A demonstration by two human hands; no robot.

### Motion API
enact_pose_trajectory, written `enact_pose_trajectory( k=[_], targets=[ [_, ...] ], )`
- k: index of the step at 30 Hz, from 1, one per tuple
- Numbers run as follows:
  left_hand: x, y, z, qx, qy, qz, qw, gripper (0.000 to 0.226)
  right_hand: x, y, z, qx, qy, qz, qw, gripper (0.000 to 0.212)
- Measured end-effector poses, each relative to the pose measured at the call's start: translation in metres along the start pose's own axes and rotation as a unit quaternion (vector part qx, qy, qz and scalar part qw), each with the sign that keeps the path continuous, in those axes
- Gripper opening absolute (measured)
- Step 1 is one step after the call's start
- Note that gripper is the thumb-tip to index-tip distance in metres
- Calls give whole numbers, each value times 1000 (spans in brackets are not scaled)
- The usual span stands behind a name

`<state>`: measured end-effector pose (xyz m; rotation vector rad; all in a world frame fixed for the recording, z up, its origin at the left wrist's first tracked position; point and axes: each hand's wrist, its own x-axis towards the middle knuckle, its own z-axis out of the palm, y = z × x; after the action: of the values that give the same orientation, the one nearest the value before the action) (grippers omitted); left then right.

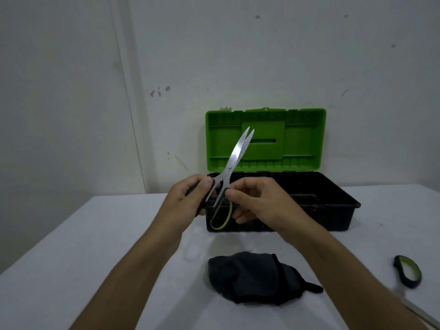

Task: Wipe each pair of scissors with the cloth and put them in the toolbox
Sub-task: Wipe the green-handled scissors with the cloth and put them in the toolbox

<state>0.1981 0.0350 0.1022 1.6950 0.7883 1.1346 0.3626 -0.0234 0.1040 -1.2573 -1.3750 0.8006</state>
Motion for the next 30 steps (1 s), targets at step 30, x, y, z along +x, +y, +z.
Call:
enact_pose_trajectory(
  k=[30],
  targets=[
    [88,-57,57,349,-58,129,926,6,137,92,-109,-461,15,150,874,14]
  ],
)
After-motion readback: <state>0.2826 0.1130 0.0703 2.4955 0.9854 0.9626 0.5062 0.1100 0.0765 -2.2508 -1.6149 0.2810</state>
